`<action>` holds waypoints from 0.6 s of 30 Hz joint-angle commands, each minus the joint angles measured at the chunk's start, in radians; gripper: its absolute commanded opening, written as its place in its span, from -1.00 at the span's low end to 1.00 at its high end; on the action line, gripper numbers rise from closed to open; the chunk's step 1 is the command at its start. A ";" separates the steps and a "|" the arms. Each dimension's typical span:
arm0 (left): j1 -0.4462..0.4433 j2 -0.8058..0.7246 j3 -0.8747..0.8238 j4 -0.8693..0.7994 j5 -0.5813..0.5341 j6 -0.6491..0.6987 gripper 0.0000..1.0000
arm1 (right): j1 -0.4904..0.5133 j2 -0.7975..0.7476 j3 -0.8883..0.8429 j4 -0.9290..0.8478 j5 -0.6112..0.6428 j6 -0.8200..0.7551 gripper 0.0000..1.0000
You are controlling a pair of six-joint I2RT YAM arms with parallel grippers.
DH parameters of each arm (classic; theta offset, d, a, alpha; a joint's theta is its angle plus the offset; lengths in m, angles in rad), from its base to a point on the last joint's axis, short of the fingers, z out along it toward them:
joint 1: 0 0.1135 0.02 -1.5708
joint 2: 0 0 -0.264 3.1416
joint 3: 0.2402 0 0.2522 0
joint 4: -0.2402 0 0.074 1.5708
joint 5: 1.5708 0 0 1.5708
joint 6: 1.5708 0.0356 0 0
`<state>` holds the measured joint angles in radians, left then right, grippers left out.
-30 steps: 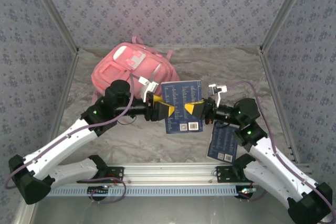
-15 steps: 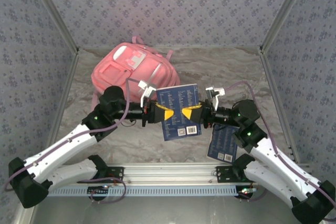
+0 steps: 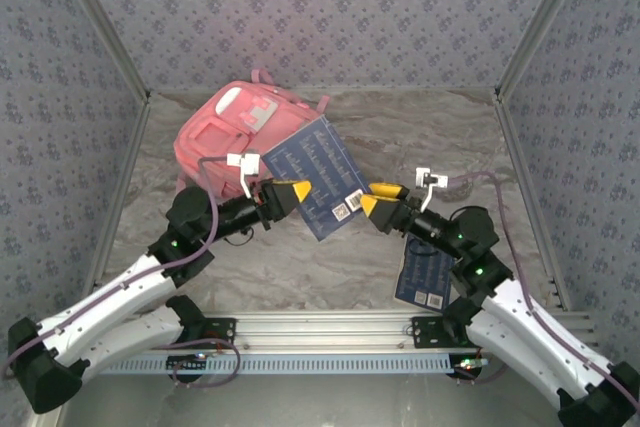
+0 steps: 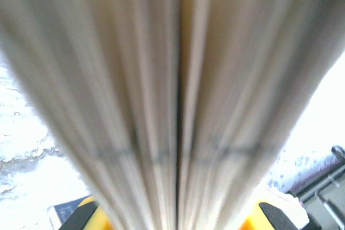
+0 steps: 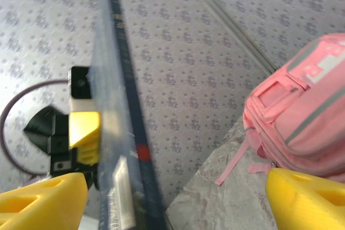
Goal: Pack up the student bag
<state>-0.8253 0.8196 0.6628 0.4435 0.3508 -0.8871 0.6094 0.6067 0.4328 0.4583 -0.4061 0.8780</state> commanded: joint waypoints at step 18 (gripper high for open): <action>-0.040 -0.017 0.046 0.054 -0.179 -0.070 -1.00 | 0.286 0.159 -0.016 0.478 0.276 0.060 0.76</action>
<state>-0.8547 0.8165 0.6579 0.4683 0.2001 -0.9524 0.8608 0.7616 0.3683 0.8726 -0.2020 1.0016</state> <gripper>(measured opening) 0.112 0.891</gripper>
